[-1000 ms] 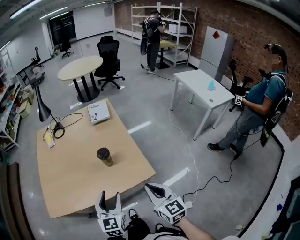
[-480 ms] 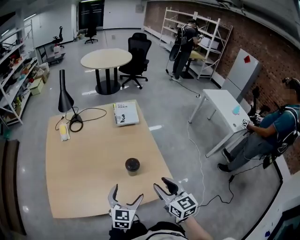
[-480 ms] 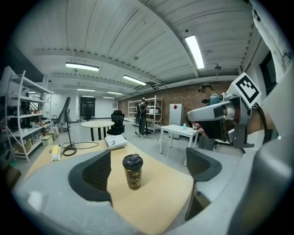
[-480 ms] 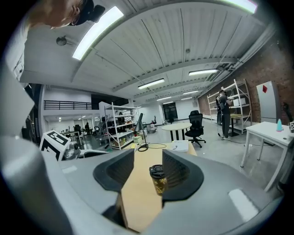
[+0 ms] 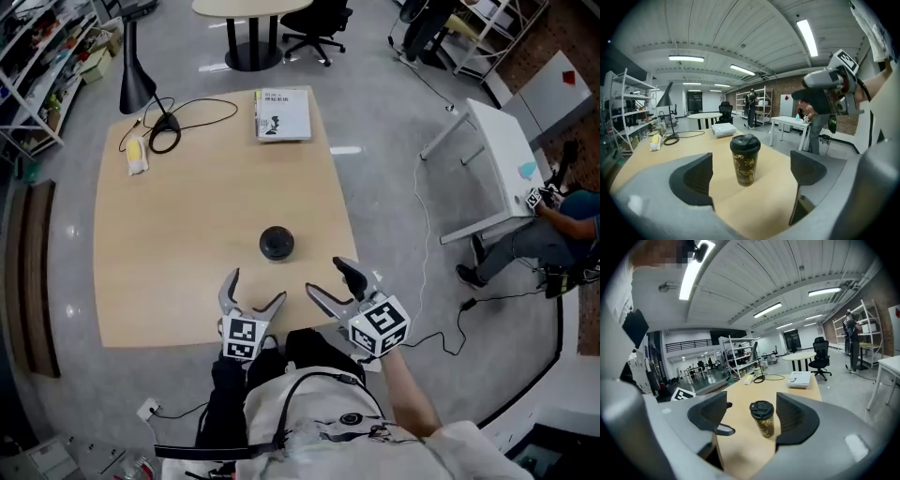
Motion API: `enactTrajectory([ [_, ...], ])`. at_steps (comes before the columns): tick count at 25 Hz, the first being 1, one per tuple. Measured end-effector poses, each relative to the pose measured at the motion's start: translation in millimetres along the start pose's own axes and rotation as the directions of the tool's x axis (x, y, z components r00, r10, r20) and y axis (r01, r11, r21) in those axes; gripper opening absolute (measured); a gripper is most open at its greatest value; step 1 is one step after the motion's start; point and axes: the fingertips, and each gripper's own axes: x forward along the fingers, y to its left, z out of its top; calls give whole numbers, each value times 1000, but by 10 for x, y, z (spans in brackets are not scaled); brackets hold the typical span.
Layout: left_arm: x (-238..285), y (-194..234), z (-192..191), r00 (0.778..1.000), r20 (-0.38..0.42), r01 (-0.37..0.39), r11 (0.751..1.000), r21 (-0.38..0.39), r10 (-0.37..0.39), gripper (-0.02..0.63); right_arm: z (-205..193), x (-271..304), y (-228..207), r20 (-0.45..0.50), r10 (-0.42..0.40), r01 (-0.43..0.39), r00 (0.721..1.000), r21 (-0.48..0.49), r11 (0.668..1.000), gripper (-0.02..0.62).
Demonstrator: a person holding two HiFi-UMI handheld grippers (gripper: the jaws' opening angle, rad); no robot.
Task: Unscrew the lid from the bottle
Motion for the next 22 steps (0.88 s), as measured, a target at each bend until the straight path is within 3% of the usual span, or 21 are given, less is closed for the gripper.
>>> enactTrajectory([
  [6, 518, 56, -510, 992, -122, -14, 999, -31, 10, 529, -17, 135, -247, -64, 60, -61, 996, -4, 998, 330],
  [9, 782, 94, -579, 991, -131, -21, 998, -55, 13, 529, -90, 125, -407, -104, 35, -32, 994, 31, 999, 324],
  [12, 1066, 82, -630, 991, -133, 30, 1000, -8, -30, 531, -166, 183, -546, -141, -5, 16, 990, 74, 997, 318],
  [15, 1290, 14, -641, 991, -111, 84, 996, 25, -81, 531, -258, 249, -682, -183, -66, 87, 981, 106, 991, 316],
  [19, 1413, -18, -463, 995, -6, 103, 994, 42, -103, 531, -425, 320, -802, -241, -129, 168, 962, 150, 974, 311],
  [22, 1487, -106, -317, 986, 56, 150, 983, 106, -157, 531, -502, 346, -908, -265, -167, 216, 950, 167, 962, 308],
])
